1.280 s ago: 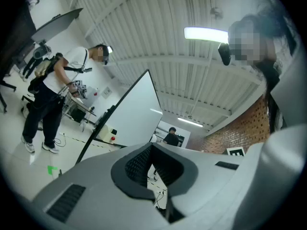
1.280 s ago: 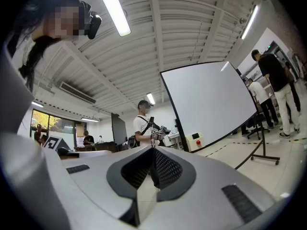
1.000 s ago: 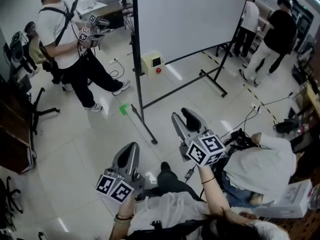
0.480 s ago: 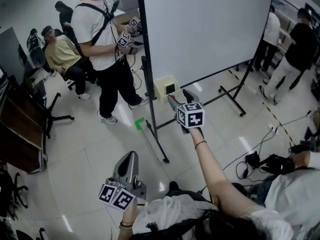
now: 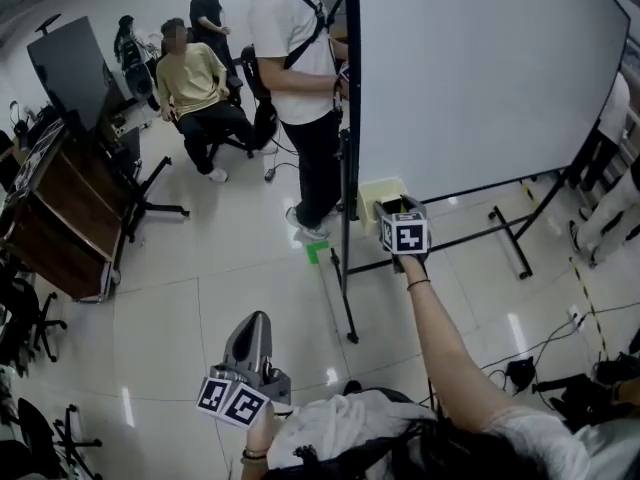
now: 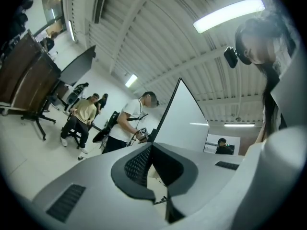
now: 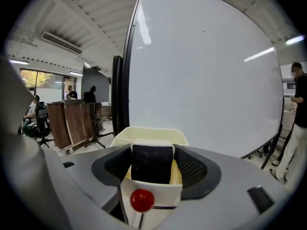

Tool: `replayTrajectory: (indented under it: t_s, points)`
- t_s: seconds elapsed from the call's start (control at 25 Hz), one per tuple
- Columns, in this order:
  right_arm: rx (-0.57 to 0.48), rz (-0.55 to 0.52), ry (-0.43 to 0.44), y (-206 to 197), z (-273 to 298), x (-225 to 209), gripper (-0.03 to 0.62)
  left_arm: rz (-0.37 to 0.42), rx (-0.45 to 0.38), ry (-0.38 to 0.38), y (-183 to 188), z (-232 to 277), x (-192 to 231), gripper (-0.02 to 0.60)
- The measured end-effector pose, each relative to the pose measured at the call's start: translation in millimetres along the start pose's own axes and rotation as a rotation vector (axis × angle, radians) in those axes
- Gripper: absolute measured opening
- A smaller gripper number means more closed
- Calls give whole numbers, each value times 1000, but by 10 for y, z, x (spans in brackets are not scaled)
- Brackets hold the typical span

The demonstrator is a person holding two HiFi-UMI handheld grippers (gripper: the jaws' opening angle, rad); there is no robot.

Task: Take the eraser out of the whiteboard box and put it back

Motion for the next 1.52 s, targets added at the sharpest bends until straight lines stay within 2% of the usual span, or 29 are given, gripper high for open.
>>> replayTrajectory:
  t_s: [0.24, 0.4, 0.56, 0.72, 1.08, 1.32, 1.52]
  points:
    - [-41, -88, -10, 113, -47, 110, 270, -4, 6, 14, -51, 35, -4, -12]
    - [-196, -88, -35, 365, -412, 82, 270, -12, 35, -1, -87, 17, -4, -12]
    - [-345, -53, -27, 640, -1102, 92, 270, -31, 68, -43, -127, -14, -21, -12]
    - [-429, -29, -25, 653, -1891, 183, 270, -46, 114, -132, -154, -30, -55, -12]
    - [-414, 71, -31, -46, -3276, 877, 270, -72, 185, -291, -101, -426, -85, -12]
    - [-342, 142, -31, -640, -3695, 1392, 270, -95, 237, -383, -189, -717, -120, -12]
    - [-316, 159, -53, -936, -3940, 1540, 270, -86, 225, -465, -262, -829, -233, -12]
Point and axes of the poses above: the fingertips, and each gripper's own axes: z forward along the fingers, x to its left, y out of its top, the point moved 10 cm from there along -z, backward along the fingers, and after that the axes turned 4 degrees about -y, right-handed, at the moved point
